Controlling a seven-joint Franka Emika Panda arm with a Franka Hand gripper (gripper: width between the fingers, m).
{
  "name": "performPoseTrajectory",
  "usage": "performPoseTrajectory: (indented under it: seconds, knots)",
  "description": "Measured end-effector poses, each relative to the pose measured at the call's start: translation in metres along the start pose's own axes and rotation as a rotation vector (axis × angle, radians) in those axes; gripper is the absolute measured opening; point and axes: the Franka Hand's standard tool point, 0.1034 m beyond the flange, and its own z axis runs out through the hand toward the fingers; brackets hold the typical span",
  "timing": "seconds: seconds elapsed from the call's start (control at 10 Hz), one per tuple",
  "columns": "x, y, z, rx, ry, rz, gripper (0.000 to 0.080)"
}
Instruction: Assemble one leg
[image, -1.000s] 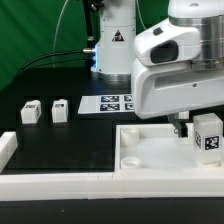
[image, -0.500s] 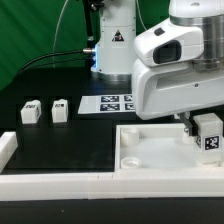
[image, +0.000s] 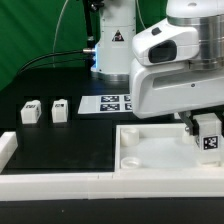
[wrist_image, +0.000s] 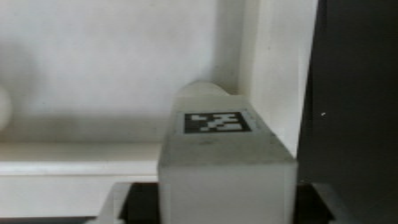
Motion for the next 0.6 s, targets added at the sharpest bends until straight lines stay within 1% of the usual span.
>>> performPoseTrajectory:
  seconds: [0.1,0.3,0.6]
  knots:
    - [0.0,0.0003,0.0,0.003,0.0,0.083,0.0293]
    - [0.0003,0.0013,0.0008,0.006,0.006,0.332,0.0293]
    - [0.0001,0.0019,0.0012,0.006,0.007,0.598,0.0294]
